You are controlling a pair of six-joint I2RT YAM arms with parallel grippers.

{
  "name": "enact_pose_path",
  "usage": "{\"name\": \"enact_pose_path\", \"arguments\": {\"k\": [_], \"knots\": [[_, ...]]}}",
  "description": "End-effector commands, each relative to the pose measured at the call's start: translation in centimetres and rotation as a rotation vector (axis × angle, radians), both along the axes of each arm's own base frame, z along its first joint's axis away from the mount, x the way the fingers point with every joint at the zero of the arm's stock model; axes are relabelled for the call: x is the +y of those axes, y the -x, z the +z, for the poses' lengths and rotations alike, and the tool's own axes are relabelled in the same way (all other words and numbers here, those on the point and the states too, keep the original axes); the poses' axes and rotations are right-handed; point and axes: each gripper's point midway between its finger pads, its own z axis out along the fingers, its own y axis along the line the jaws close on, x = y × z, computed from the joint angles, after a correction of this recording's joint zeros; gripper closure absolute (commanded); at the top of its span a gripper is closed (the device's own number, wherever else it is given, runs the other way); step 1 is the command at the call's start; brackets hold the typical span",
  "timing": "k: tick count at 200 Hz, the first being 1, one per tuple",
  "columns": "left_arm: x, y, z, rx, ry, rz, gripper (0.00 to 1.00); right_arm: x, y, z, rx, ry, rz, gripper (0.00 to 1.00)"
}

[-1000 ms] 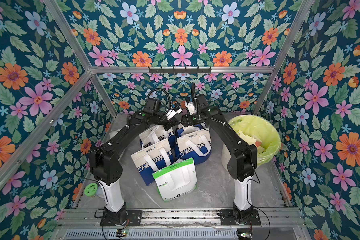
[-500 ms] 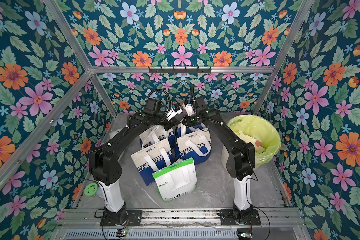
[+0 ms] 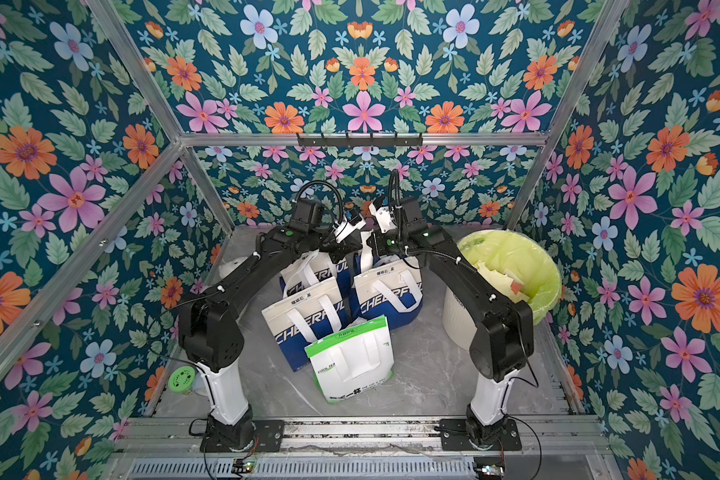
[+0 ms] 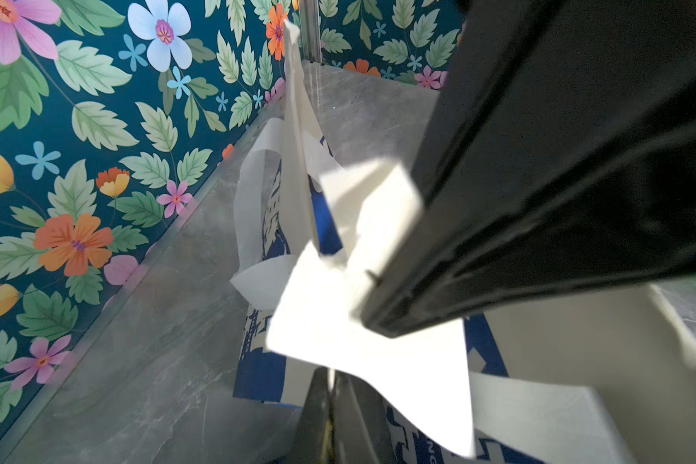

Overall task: Shred takeout receipts and throw away
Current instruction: Tear off the takeout receipt from the takeout bag.

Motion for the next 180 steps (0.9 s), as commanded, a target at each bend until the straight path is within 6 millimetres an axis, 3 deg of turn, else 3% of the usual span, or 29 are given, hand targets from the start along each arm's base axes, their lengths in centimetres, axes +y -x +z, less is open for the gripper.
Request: {"name": "enact_pose_path", "arguments": {"k": [1,38,41,60,67,81,109,125,127,128,131,151,180], "knots": [[0.8,0.3,-3.0,0.104,-0.064,0.042,1.0,0.7,0.3,2.8,-0.087,-0.092,0.029,1.0],[0.5,0.0,-3.4,0.123,-0.057,0.052,1.0,-0.3,0.8,3.2,-0.092,-0.111,-0.026,1.0],[0.6,-0.2,-3.3,0.119,-0.055,0.057,1.0,-0.8,1.2,4.6,-0.121,-0.119,-0.038,1.0],[1.0,-0.8,-2.0,0.072,-0.049,0.096,1.0,-2.8,0.8,5.4,-0.142,-0.064,-0.146,1.0],[1.2,-1.3,-1.2,0.044,-0.042,0.124,0.89,-3.5,0.7,5.6,-0.143,-0.039,-0.174,1.0],[1.4,-1.6,0.7,-0.022,-0.022,0.141,0.55,-4.7,0.6,6.3,-0.151,-0.001,-0.23,1.0],[2.3,-2.2,5.9,-0.179,0.069,0.219,0.31,-6.7,1.6,8.3,-0.19,0.025,-0.297,1.0],[2.9,-2.0,8.7,-0.249,0.144,0.25,0.22,-7.6,2.7,9.5,-0.198,0.025,-0.32,1.0],[3.0,-1.9,8.9,-0.254,0.153,0.252,0.19,-7.7,2.9,9.7,-0.2,0.023,-0.321,1.0],[3.0,-1.8,9.1,-0.257,0.158,0.253,0.06,-7.7,2.9,9.7,-0.2,0.022,-0.321,1.0],[3.1,-1.7,9.6,-0.263,0.173,0.255,0.01,-7.9,3.2,10.0,-0.202,0.02,-0.323,1.0],[2.7,0.3,12.3,-0.258,0.272,0.173,0.01,-8.7,5.3,11.1,-0.208,-0.006,-0.317,1.0],[1.2,5.9,16.2,-0.219,0.429,-0.077,0.08,-8.3,9.9,12.1,-0.191,-0.094,-0.209,1.0]]}}
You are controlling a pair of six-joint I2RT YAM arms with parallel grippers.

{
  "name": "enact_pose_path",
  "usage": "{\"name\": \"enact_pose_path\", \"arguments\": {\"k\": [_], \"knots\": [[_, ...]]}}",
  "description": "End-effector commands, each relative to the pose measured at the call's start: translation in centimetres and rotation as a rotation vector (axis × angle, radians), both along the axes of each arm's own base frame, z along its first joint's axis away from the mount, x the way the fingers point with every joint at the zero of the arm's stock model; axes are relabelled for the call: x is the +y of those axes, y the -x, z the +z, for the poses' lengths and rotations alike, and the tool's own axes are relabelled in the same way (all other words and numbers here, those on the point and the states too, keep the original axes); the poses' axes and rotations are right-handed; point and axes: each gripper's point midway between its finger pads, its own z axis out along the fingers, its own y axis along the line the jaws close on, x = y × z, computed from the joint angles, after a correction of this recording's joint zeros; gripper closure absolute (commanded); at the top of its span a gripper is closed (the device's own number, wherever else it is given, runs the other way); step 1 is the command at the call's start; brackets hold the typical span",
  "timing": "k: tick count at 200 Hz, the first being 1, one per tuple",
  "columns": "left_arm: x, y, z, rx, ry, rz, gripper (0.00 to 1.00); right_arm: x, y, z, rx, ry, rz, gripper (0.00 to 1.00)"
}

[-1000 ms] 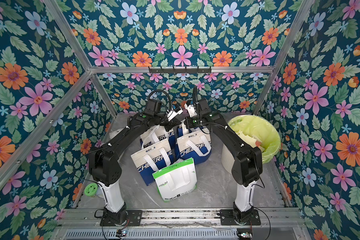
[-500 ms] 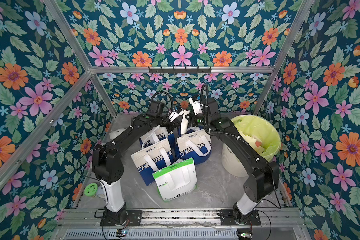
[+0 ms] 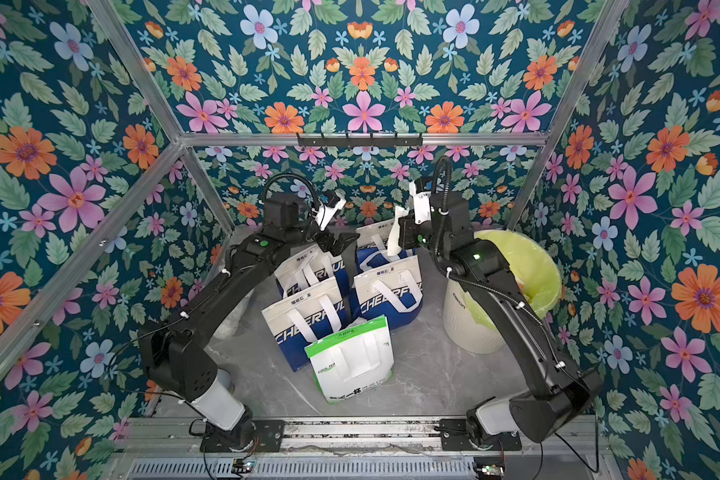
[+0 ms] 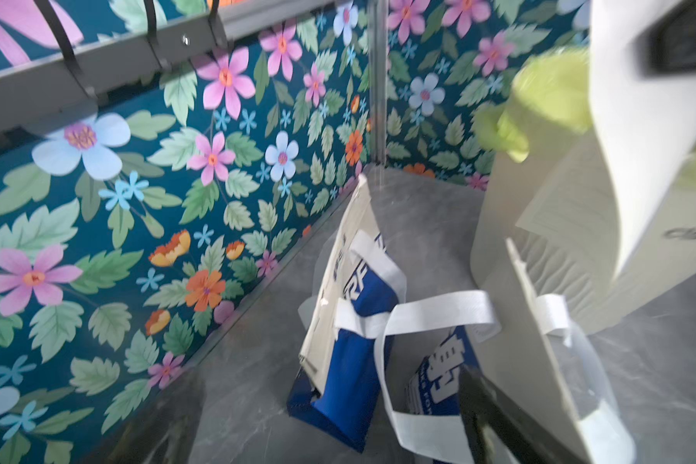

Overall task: Shred takeout receipts and throw away
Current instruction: Tear off the takeout receipt from the takeout bag, then shred the takeout receipt.

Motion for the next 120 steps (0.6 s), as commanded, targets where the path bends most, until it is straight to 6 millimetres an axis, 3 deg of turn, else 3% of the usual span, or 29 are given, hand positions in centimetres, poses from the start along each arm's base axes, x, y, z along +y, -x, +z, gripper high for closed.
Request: {"name": "enact_pose_path", "arguments": {"k": [1,31,53,79,99,110,120], "knots": [[-1.6,4.6,4.4,-0.029,0.156,-0.236,0.08,0.6,3.4,0.2,0.029,-0.057,0.096,1.0],[-2.4,9.0,8.5,0.022,0.352,-0.423,0.17,2.2,8.8,0.0,0.024,-0.114,0.275,1.0],[-4.2,12.6,9.4,0.023,0.351,-0.531,0.23,2.6,11.9,-0.7,0.018,-0.102,0.348,1.0],[-5.8,16.0,9.1,0.004,0.298,-0.591,0.25,2.0,13.8,-0.9,0.018,-0.107,0.373,1.0],[-6.3,17.2,8.8,0.03,0.288,-0.617,0.31,1.8,14.6,-0.6,0.009,-0.109,0.387,1.0],[-6.5,17.7,8.6,0.046,0.284,-0.636,0.39,1.8,14.8,-0.6,0.012,-0.106,0.396,1.0],[-6.8,17.9,8.4,0.061,0.28,-0.637,0.53,1.9,14.9,-0.6,0.014,-0.101,0.403,1.0]]}}
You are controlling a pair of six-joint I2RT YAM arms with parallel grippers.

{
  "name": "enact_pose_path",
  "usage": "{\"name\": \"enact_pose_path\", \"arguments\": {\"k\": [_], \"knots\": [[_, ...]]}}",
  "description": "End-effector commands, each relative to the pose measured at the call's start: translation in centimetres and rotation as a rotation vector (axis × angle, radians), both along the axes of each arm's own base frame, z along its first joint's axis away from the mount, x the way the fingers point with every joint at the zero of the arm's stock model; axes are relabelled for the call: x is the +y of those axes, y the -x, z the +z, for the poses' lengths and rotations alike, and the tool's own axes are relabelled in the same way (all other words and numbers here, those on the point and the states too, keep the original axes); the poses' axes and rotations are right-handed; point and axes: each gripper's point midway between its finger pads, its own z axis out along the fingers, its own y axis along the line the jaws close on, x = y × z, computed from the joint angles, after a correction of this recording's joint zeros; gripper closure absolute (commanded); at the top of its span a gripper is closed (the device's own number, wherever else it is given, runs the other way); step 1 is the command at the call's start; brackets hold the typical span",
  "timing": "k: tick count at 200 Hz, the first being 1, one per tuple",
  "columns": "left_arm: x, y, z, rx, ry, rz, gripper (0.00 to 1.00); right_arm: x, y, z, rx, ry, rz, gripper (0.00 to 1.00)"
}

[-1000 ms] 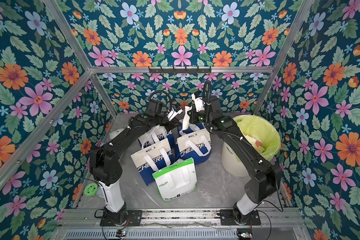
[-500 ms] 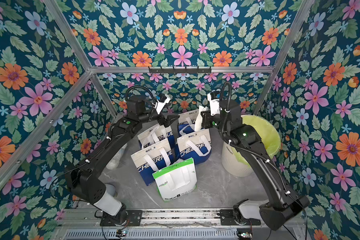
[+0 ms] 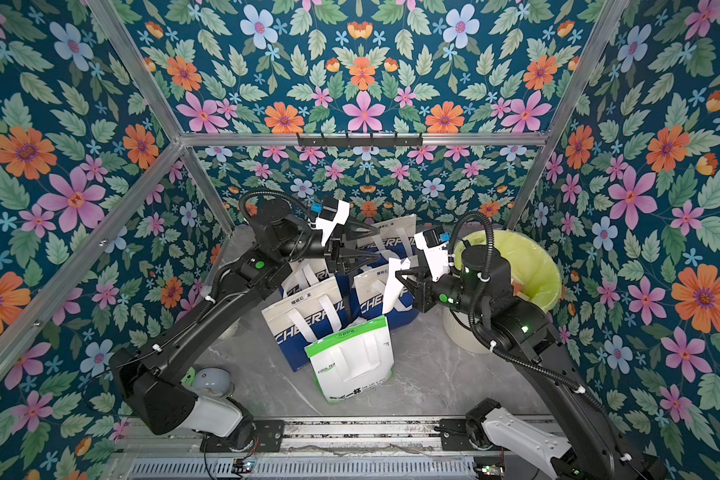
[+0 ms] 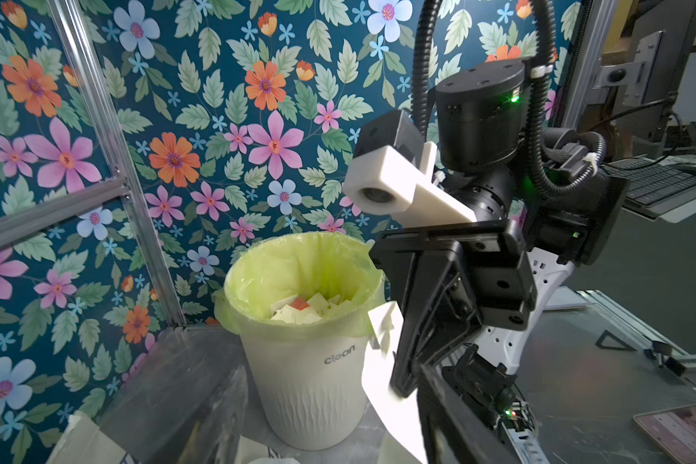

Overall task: Shred takeout receipts and throw away
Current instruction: Shred the takeout receipt.

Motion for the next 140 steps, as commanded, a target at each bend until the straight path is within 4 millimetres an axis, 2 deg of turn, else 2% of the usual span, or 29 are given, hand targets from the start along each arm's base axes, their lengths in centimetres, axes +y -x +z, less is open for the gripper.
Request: {"name": "enact_pose_path", "arguments": {"k": [1,8,71,111,140], "knots": [[-0.4,0.9,-0.7,0.019,-0.026,-0.036,0.54,0.4,0.6,0.1,-0.009,0.013,0.042,1.0],[-0.5,0.9,-0.9,0.026,-0.032,-0.029,0.58,0.4,0.7,0.1,-0.012,0.015,0.047,1.0],[-1.5,0.9,-1.6,0.104,-0.063,-0.04,0.57,0.9,0.6,-0.2,-0.018,0.037,0.057,1.0],[-1.5,1.2,-3.1,0.111,-0.134,-0.06,0.58,0.7,0.4,-0.3,-0.025,0.045,0.041,1.0],[-1.6,1.7,-3.3,0.13,-0.141,-0.088,0.75,0.7,0.1,-0.5,-0.026,0.05,0.033,1.0]]}}
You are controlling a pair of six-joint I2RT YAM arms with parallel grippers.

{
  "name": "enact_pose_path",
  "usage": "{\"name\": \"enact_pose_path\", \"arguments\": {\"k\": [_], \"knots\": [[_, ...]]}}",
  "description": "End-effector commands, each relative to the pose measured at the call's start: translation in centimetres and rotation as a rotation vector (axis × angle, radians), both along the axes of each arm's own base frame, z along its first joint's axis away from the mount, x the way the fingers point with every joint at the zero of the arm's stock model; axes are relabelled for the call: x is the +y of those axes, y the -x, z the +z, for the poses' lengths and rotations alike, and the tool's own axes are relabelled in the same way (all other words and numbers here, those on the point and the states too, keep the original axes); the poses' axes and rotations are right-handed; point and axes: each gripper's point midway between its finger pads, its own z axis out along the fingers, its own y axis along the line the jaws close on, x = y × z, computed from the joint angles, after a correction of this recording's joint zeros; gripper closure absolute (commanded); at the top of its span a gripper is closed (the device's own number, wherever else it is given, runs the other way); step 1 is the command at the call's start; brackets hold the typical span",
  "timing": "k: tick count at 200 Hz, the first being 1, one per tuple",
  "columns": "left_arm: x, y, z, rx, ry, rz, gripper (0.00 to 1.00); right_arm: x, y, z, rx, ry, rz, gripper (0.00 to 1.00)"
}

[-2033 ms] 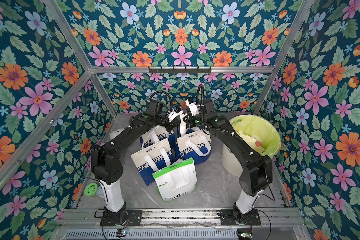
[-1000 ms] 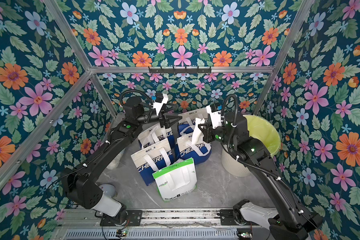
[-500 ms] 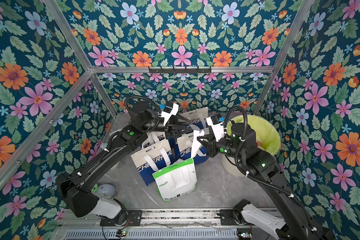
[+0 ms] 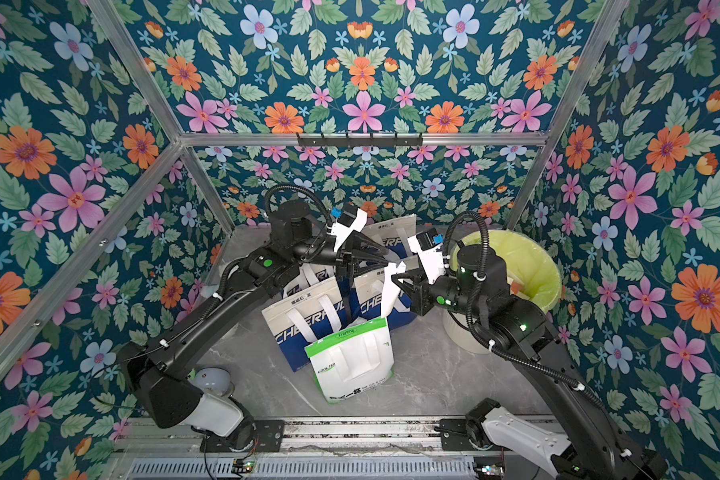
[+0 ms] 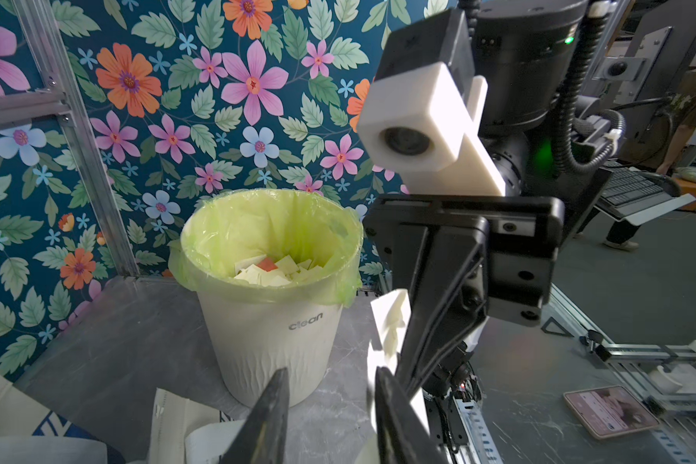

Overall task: Shred takeout receipts and throw away
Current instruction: Shred the takeout receipt.

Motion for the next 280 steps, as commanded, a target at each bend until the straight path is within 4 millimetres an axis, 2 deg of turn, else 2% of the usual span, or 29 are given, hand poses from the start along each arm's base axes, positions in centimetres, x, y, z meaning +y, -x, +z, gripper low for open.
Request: {"name": "enact_pose_path", "arguments": {"k": [1,27,60,73,93,142,168,199,220,227,251,280], "knots": [[0.1,0.7,-0.3,0.003,-0.014,-0.036,0.75,-0.1,-0.3,0.1,-0.022,0.011,-0.01,1.0],[0.1,0.8,-0.8,0.008,-0.03,-0.041,0.73,0.2,-0.2,0.1,-0.01,0.008,0.007,1.0],[0.0,1.2,-0.9,0.017,-0.03,-0.059,0.64,0.4,-0.3,-0.1,-0.004,0.01,0.013,1.0],[0.1,1.2,-0.9,0.016,-0.029,-0.064,0.64,0.4,-0.4,-0.2,-0.002,0.011,0.013,1.0],[0.1,1.7,-0.7,0.014,-0.022,-0.09,0.77,0.4,-0.5,-0.3,-0.004,0.017,0.007,1.0],[0.1,2.1,-0.8,0.02,-0.021,-0.113,1.0,0.5,-0.6,-0.2,-0.001,0.02,0.011,1.0],[0.2,2.1,-0.8,0.018,-0.021,-0.109,1.0,0.4,-0.6,0.2,-0.01,0.02,0.007,1.0],[0.5,2.1,-1.1,-0.004,-0.036,-0.083,1.0,0.3,0.2,0.0,-0.007,0.034,0.034,0.37],[1.0,2.4,-1.8,-0.008,-0.067,-0.071,1.0,-0.1,1.2,-0.9,0.018,0.074,0.059,0.12],[1.2,2.6,-2.1,-0.004,-0.082,-0.072,1.0,-0.3,1.6,-1.3,0.028,0.092,0.067,0.09],[2.1,3.6,-3.3,0.009,-0.136,-0.083,1.0,-0.8,2.6,-1.8,0.035,0.125,0.087,0.05],[3.1,4.9,-3.4,0.011,-0.153,-0.095,1.0,-1.0,3.2,-1.1,-0.02,0.116,0.103,0.02]]}}
